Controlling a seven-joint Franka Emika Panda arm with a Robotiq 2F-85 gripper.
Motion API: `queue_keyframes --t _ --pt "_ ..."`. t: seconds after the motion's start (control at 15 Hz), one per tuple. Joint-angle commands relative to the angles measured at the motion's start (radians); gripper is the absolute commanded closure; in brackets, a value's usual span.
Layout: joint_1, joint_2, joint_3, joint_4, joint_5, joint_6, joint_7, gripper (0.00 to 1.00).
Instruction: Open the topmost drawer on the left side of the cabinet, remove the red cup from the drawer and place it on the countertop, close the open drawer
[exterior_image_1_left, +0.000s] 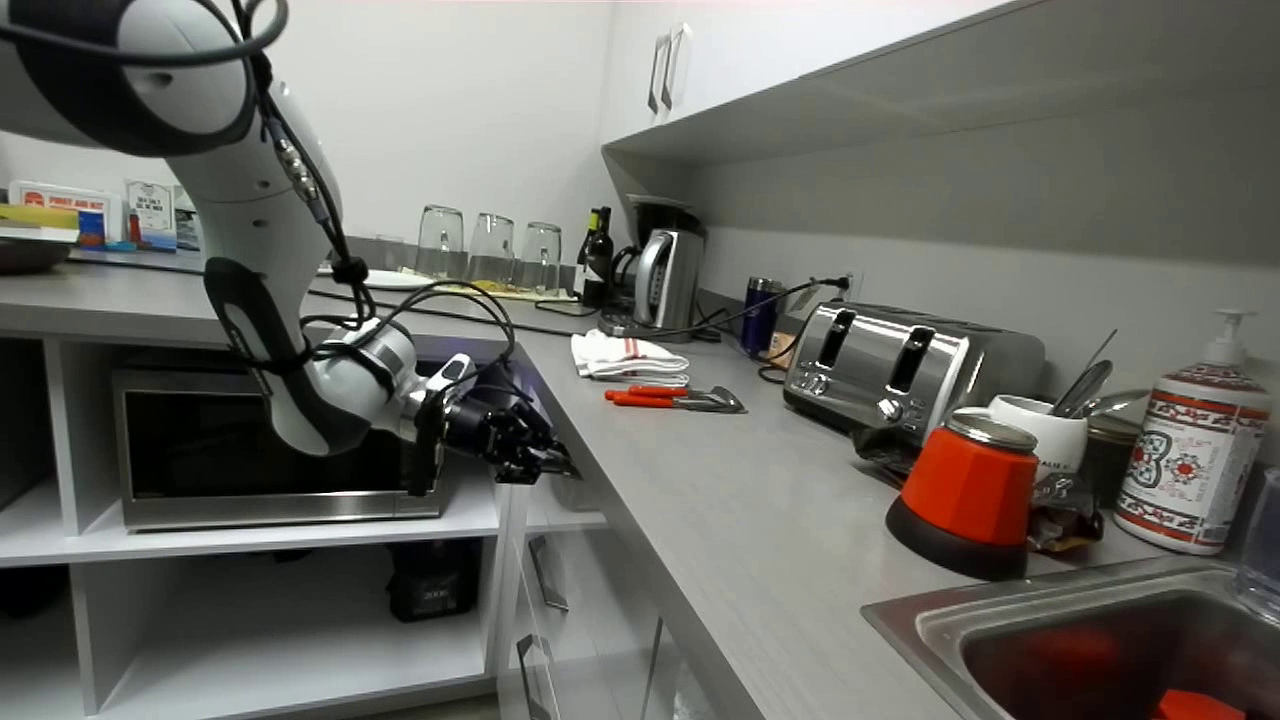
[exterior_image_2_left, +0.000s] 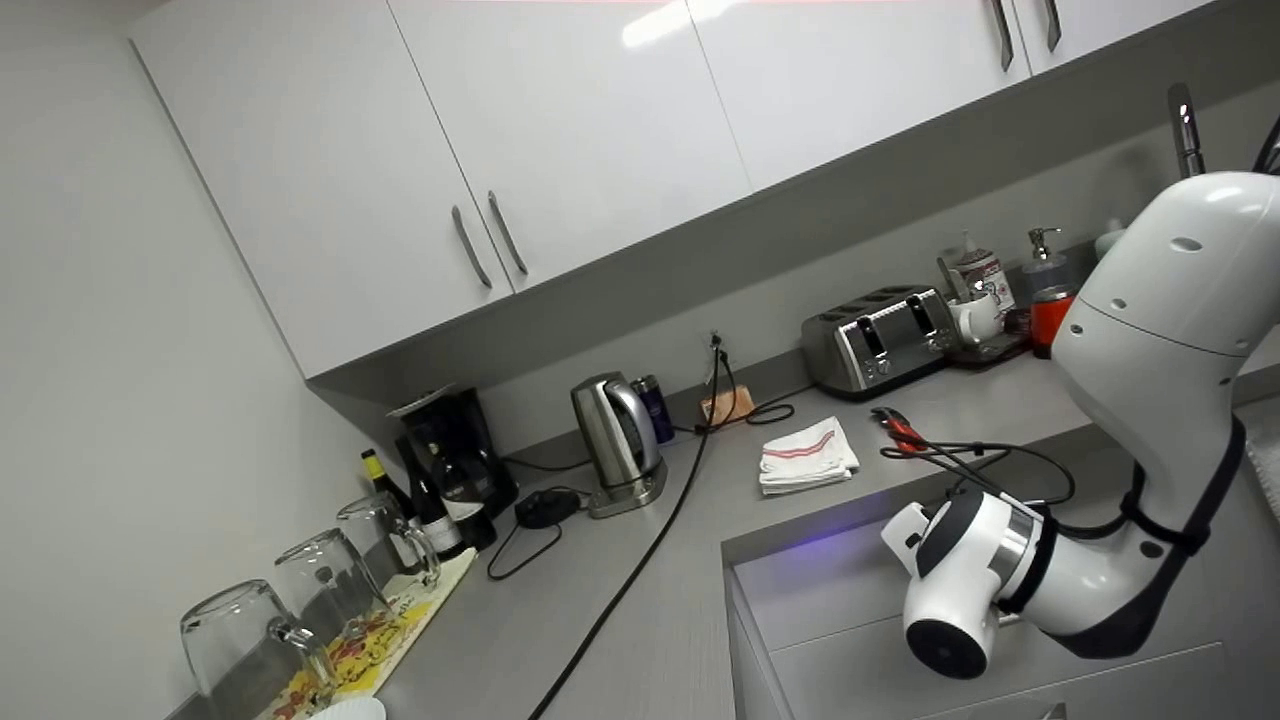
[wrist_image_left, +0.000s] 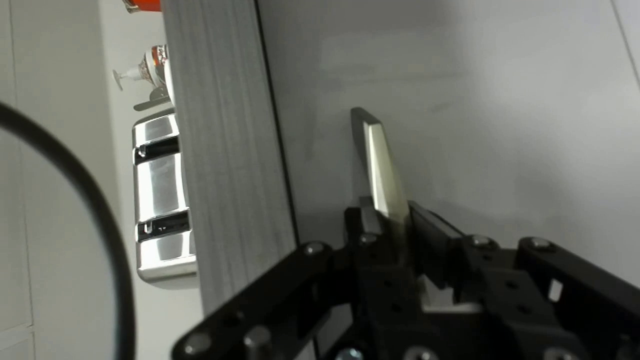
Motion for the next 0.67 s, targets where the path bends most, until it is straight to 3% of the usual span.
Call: queue_keyframes --t 0.0,0.33,0.6 --pt "0.062 0.008 -0.054 0.010 -0.056 -0.036 0.025 0.96" --pt "0.130 0.000 -0.077 -0.100 -0.169 -0.063 0.116 0.96" --pt "0.141 -0.024 -0.058 -0.183 -0.258 -0.092 0.186 0.96"
